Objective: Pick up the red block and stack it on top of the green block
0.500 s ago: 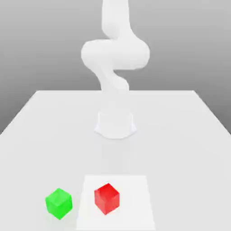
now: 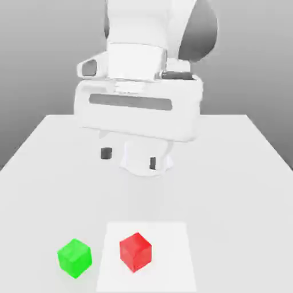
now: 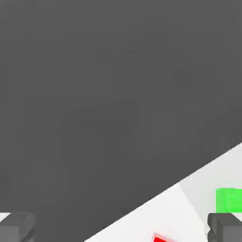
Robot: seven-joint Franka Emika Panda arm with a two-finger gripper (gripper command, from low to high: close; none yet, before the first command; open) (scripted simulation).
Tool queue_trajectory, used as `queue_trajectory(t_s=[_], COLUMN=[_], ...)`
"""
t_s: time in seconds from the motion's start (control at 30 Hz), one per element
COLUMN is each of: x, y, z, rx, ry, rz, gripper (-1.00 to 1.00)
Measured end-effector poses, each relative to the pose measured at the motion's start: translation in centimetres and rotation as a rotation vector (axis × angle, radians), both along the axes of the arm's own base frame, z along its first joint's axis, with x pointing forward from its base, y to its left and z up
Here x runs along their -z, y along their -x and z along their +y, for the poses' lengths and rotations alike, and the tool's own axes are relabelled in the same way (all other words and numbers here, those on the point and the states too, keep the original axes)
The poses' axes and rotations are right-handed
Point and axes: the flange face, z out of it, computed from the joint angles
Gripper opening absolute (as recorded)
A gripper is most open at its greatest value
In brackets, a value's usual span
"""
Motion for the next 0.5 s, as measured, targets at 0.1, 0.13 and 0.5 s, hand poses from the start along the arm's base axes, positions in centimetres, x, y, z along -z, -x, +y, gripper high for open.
queue_trajectory(t_s=[0.1, 0.13, 0.5], x=[6.1, 8.0, 19.9], y=[1.2, 1.7, 3.9], z=[-0.3, -0.4, -0.1], rx=[0.107, 0.143, 0.249], ry=[-0.040, -0.054, -0.092], rz=[0.089, 0.119, 0.210], gripper=[0.00, 0.00, -1.00])
